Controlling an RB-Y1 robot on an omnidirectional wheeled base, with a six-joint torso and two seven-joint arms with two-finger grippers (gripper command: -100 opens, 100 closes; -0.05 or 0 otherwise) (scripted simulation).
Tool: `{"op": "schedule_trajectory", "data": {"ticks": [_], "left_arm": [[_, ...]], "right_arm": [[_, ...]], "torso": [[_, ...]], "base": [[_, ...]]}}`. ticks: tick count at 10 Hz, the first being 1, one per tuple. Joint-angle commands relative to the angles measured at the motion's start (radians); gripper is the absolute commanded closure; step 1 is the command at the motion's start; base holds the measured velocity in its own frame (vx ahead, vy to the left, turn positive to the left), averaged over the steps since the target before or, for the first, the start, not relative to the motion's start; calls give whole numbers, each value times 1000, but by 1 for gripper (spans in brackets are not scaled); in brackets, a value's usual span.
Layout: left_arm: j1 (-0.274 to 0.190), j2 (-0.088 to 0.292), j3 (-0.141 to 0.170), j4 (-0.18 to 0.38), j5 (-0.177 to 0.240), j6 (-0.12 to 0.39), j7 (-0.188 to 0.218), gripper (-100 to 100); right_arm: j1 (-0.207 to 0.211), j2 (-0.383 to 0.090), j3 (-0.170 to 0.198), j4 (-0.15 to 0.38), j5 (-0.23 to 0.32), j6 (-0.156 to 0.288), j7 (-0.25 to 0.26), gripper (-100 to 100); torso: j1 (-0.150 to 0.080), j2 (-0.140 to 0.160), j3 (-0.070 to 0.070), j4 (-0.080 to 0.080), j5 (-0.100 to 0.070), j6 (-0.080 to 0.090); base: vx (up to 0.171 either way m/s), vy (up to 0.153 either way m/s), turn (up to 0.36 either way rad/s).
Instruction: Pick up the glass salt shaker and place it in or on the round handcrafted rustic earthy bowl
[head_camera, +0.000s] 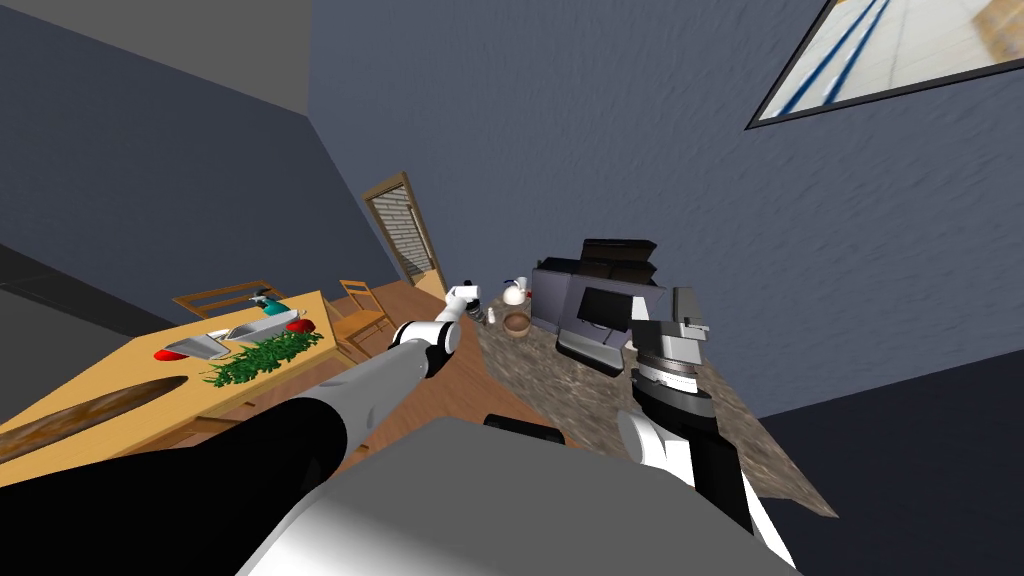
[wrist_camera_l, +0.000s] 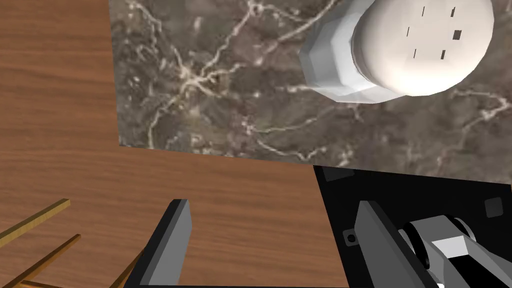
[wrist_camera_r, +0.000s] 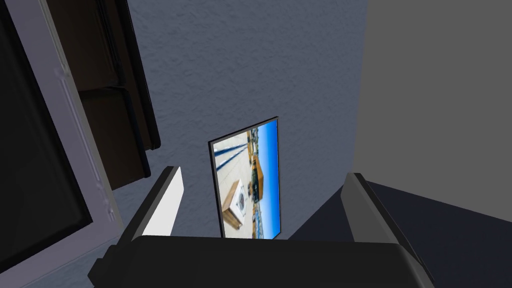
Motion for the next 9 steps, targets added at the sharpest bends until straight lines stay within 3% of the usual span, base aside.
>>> {"op": "schedule_trajectory", "data": {"ticks": [1, 2, 3, 4, 6, 8, 9], "left_arm": [[-1, 8, 22, 19, -6, 4, -3, -100], [-3, 17, 47, 38, -11, 8, -8, -100], [-3, 17, 47, 38, -11, 8, -8, -100], [-9, 22, 68, 55, -13, 10, -12, -100], [-36, 0, 99, 70, 2, -2, -28, -100], [-49, -23, 95, 60, 18, -17, -40, -100], [-49, -23, 95, 98, 18, -17, -40, -100]], "right_arm": [[0, 0, 0, 0, 0, 0, 0, 0], [0, 0, 0, 0, 0, 0, 0, 0], [0, 0, 0, 0, 0, 0, 0, 0], [0, 0, 0, 0, 0, 0, 0, 0], [0, 0, 0, 0, 0, 0, 0, 0], [0, 0, 0, 0, 0, 0, 0, 0], [0, 0, 0, 0, 0, 0, 0, 0]], "torso": [[0, 0, 0, 0, 0, 0], [2, 1, 1, 0, 0, 0], [3, 3, 2, 1, 1, 0], [2, 1, 1, 1, 0, 0], [0, -2, -1, 0, 0, 0], [-4, -8, -4, -2, -1, 1], [-5, -11, -6, -2, -1, 0]], "base": [[-129, 104, -40], [-156, 130, -67], [-111, 97, -37], [-67, 77, -48], [-59, 75, -114], [51, 18, -52], [43, -6, 6]]}}
